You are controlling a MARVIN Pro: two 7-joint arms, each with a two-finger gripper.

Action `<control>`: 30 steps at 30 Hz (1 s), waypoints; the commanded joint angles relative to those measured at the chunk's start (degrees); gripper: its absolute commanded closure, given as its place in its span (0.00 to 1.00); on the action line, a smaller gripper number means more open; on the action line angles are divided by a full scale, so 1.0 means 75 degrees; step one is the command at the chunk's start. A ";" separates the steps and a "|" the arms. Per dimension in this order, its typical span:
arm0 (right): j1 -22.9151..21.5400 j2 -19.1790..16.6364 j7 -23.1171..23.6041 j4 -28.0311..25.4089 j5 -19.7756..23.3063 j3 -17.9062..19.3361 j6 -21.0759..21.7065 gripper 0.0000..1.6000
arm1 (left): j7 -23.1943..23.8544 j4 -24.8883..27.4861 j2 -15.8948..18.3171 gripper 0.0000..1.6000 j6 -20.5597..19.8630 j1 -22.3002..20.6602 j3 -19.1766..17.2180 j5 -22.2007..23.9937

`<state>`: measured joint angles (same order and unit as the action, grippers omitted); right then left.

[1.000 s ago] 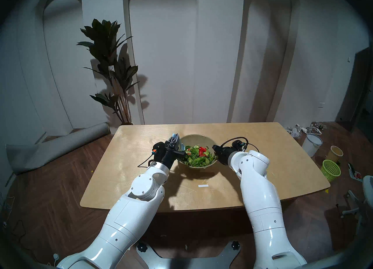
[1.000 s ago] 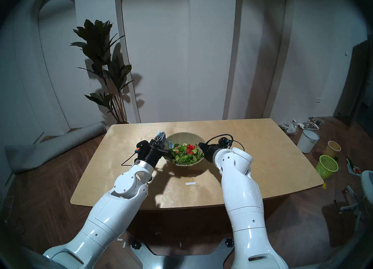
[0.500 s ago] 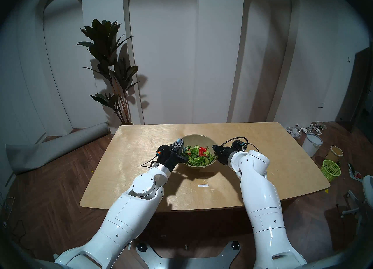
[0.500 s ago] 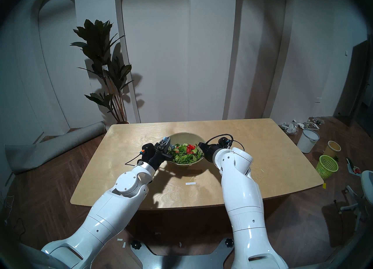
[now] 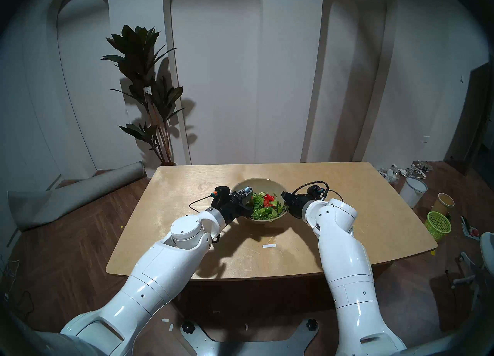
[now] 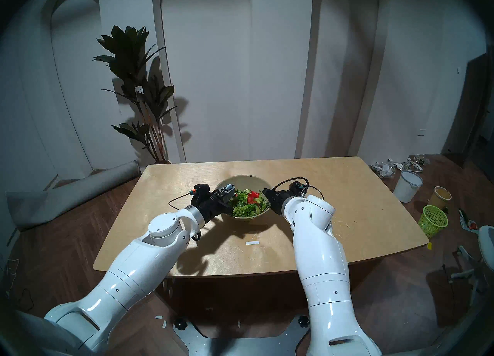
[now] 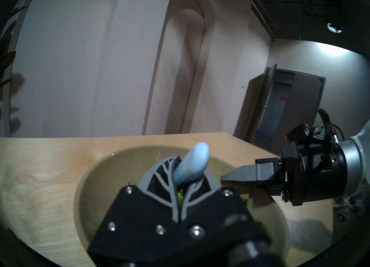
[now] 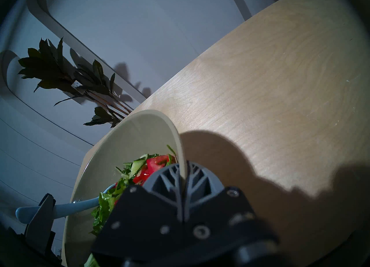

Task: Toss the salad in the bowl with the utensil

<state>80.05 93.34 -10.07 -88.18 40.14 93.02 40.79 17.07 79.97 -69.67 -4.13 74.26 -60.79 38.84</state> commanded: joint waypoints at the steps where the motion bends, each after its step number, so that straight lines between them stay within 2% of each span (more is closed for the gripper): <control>1: -0.0051 -0.0001 0.0018 -0.0118 0.0015 0.0020 -0.0021 1.00 | 0.0180 0.0256 0.0441 1.00 -0.0880 -0.0459 0.0201 0.0742; 3: -0.0051 -0.0001 0.0018 -0.0118 0.0015 0.0020 -0.0021 1.00 | 0.0214 0.0371 0.0529 1.00 -0.1193 -0.0526 0.0192 0.1003; 5: -0.0052 -0.0001 0.0018 -0.0117 0.0015 0.0019 -0.0021 1.00 | 0.0214 0.0421 0.0571 1.00 -0.1266 -0.0550 0.0194 0.1105; 7: -0.0052 -0.0001 0.0018 -0.0116 0.0015 0.0019 -0.0022 1.00 | 0.0261 0.0596 0.0728 1.00 -0.1778 -0.0655 0.0185 0.1430; 9: -0.0052 -0.0001 0.0017 -0.0115 0.0015 0.0019 -0.0022 1.00 | 0.0275 0.0604 0.0813 1.00 -0.1781 -0.0716 0.0253 0.1622; 10: -0.0052 -0.0002 0.0017 -0.0115 0.0015 0.0019 -0.0022 1.00 | 0.0254 0.0710 0.0895 1.00 -0.2130 -0.0776 0.0214 0.1789; 12: -0.0053 -0.0002 0.0017 -0.0115 0.0016 0.0019 -0.0022 1.00 | 0.0277 0.0746 0.0969 1.00 -0.2394 -0.0856 0.0215 0.2005; 13: -0.0053 -0.0002 0.0017 -0.0115 0.0016 0.0019 -0.0022 1.00 | 0.0277 0.0746 0.0969 1.00 -0.2394 -0.0856 0.0215 0.2005; 21: -0.0051 -0.0002 0.0017 -0.0119 0.0017 0.0019 -0.0022 1.00 | 0.0112 0.0946 0.1092 1.00 -0.3563 -0.1118 0.0067 0.2537; 27: -0.0050 -0.0002 0.0018 -0.0120 0.0017 0.0019 -0.0023 1.00 | -0.0066 0.0936 0.0928 1.00 -0.3976 -0.1251 -0.0146 0.2772; 30: -0.0050 -0.0003 0.0018 -0.0120 0.0017 0.0018 -0.0023 1.00 | -0.0134 0.0936 0.0868 1.00 -0.3973 -0.1276 -0.0183 0.2779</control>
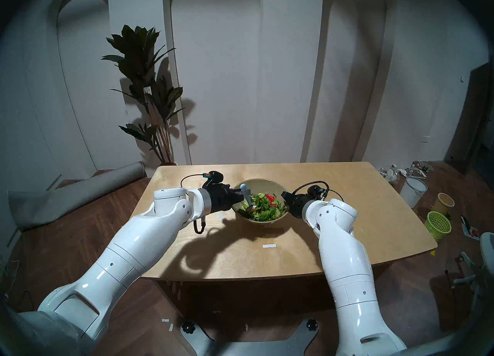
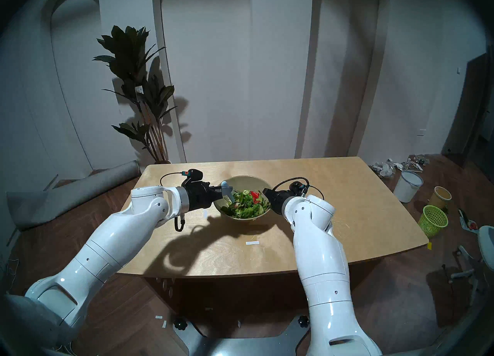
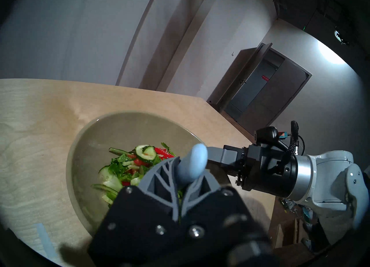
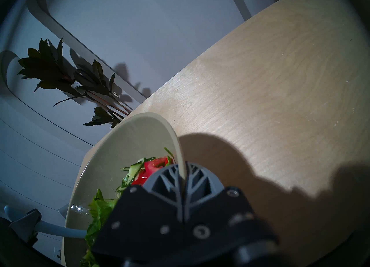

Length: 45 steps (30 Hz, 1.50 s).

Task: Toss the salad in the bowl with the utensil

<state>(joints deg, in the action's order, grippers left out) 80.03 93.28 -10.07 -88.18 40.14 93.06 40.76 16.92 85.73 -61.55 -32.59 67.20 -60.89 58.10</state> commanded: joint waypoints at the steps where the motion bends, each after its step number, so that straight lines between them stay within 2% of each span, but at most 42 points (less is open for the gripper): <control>1: -0.0047 0.0006 0.0018 -0.0120 0.0017 0.0014 -0.0018 1.00 | -0.0196 0.0150 -0.0275 1.00 -0.0179 -0.0342 -0.0204 0.0237; 17: -0.0048 0.0005 0.0019 -0.0119 0.0017 0.0014 -0.0018 1.00 | -0.0456 -0.0229 -0.0756 1.00 0.0054 -0.0688 -0.0153 0.0176; 27: -0.0048 0.0005 0.0018 -0.0119 0.0017 0.0013 -0.0018 1.00 | -0.0387 -0.0393 -0.0918 1.00 -0.0062 -0.0976 -0.0079 0.0186; 40: -0.0047 0.0005 0.0018 -0.0121 0.0019 0.0013 -0.0018 1.00 | -0.0400 -0.0149 -0.0918 1.00 0.0000 -0.1039 0.0004 0.0063; 45: -0.0049 0.0004 0.0018 -0.0117 0.0019 0.0012 -0.0019 1.00 | -0.0437 0.0433 -0.0736 1.00 0.0036 -0.0903 -0.0047 -0.0028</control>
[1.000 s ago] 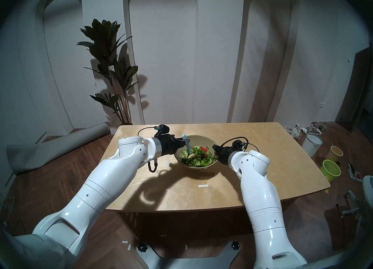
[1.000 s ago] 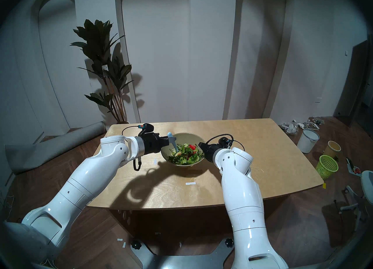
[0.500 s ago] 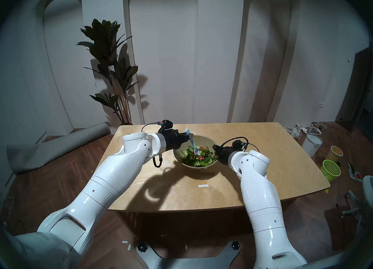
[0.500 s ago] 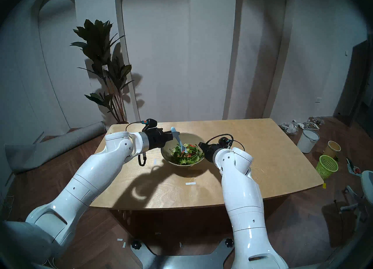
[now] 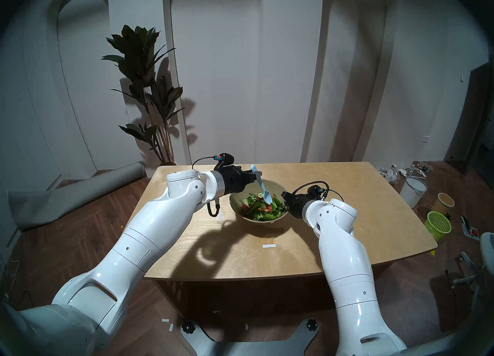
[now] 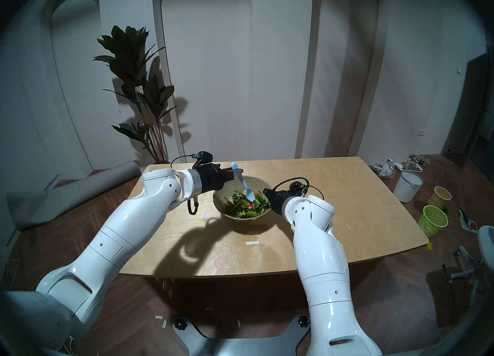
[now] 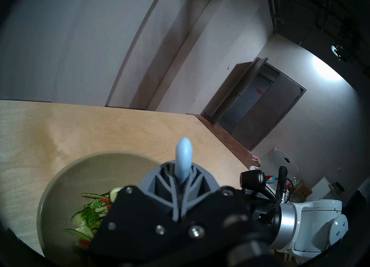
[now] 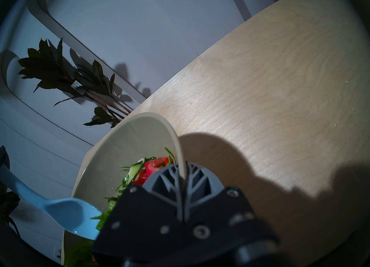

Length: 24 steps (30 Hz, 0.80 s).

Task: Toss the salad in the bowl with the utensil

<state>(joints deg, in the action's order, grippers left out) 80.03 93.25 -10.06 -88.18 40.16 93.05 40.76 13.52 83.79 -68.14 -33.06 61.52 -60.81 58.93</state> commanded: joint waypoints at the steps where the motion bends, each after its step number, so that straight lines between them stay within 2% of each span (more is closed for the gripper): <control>1: -0.0050 0.0007 0.0017 -0.0116 0.0016 0.0013 -0.0019 1.00 | 0.0044 0.0757 0.0190 1.00 0.0248 -0.0144 -0.0031 -0.0281; 8: -0.0048 0.0007 0.0017 -0.0118 0.0017 0.0012 -0.0019 1.00 | 0.0031 0.1500 0.0567 1.00 0.0257 0.0211 -0.0331 -0.0254; 16: -0.0048 0.0007 0.0017 -0.0120 0.0017 0.0013 -0.0019 1.00 | -0.0049 0.2370 0.1158 1.00 0.0445 0.1255 -0.0597 -0.0237; 24: -0.0047 0.0007 0.0016 -0.0121 0.0017 0.0013 -0.0019 1.00 | 0.0212 0.2906 0.1657 1.00 0.1247 0.2150 -0.0628 -0.0637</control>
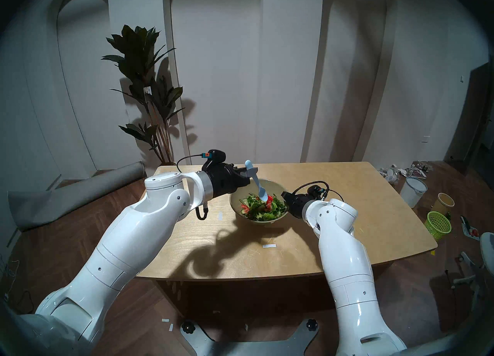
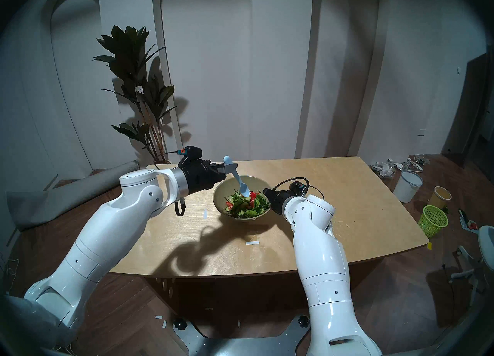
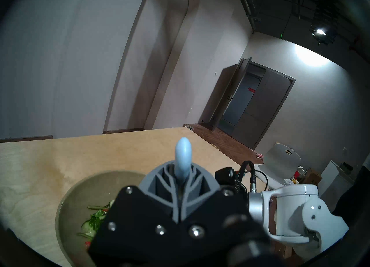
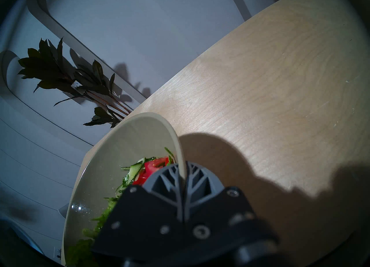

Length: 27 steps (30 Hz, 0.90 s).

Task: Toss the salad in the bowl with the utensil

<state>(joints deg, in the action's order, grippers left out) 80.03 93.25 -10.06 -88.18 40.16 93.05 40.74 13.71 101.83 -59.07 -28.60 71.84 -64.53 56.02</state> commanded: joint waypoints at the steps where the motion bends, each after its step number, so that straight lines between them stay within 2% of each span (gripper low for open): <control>1: -0.0047 0.0008 0.0016 -0.0121 0.0017 0.0014 -0.0017 1.00 | 0.0210 0.0515 0.0478 1.00 0.0872 0.0854 -0.0113 -0.0420; 3: -0.0045 0.0009 0.0016 -0.0124 0.0018 0.0014 -0.0017 1.00 | 0.0305 0.0456 0.0494 1.00 0.1020 0.0944 -0.0113 -0.0406; 10: -0.0044 0.0009 0.0015 -0.0128 0.0018 0.0015 -0.0016 1.00 | 0.0513 0.0186 0.0473 1.00 0.1739 0.1061 0.0083 -0.0931; 15: -0.0043 0.0009 0.0014 -0.0128 0.0020 0.0014 -0.0016 1.00 | 0.0558 -0.0082 0.0362 1.00 0.2126 0.0954 0.0286 -0.1314; 27: -0.0044 0.0008 0.0014 -0.0128 0.0020 0.0014 -0.0017 1.00 | 0.0617 -0.0402 0.0262 1.00 0.2314 0.0692 0.0874 -0.2073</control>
<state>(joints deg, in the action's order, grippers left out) 80.04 93.24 -10.06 -88.19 40.18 93.04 40.74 18.26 99.89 -56.14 -12.98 79.09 -59.40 43.50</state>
